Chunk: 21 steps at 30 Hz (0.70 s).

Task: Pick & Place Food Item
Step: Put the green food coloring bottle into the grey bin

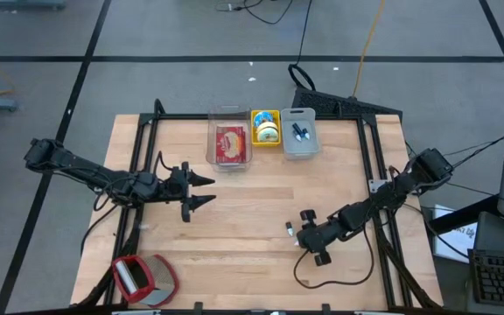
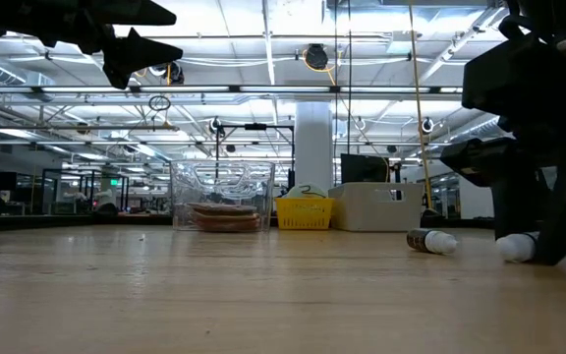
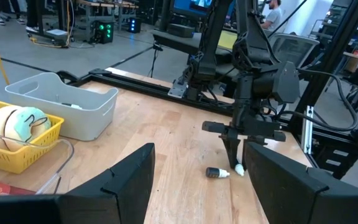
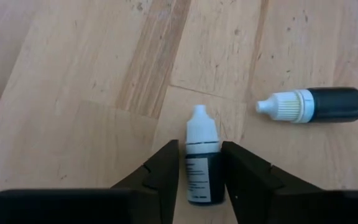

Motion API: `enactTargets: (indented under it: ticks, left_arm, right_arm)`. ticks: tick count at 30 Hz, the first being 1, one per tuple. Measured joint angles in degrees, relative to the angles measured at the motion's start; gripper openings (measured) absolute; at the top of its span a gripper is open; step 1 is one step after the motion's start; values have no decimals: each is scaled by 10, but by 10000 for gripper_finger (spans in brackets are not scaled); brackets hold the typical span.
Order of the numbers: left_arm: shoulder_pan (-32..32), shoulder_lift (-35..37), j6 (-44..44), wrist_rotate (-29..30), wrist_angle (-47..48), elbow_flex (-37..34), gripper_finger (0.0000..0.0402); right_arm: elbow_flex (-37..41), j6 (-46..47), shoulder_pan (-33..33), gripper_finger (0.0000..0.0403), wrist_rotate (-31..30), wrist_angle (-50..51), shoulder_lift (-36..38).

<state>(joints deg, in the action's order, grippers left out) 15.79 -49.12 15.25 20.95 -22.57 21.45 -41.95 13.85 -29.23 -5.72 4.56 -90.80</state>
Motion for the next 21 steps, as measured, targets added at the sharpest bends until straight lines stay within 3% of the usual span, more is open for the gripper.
enactTargets:
  ticks: [10, 21]
  left_arm:
    - [0, 0, 0, 0, 0, 0, 253]
    - [0, 0, 0, 0, 0, 0, 253]
  right_arm:
    - [0, 0, 0, 74, -2, 0, 2]
    - [1, 0, 22, 83, -2, 2, 78]
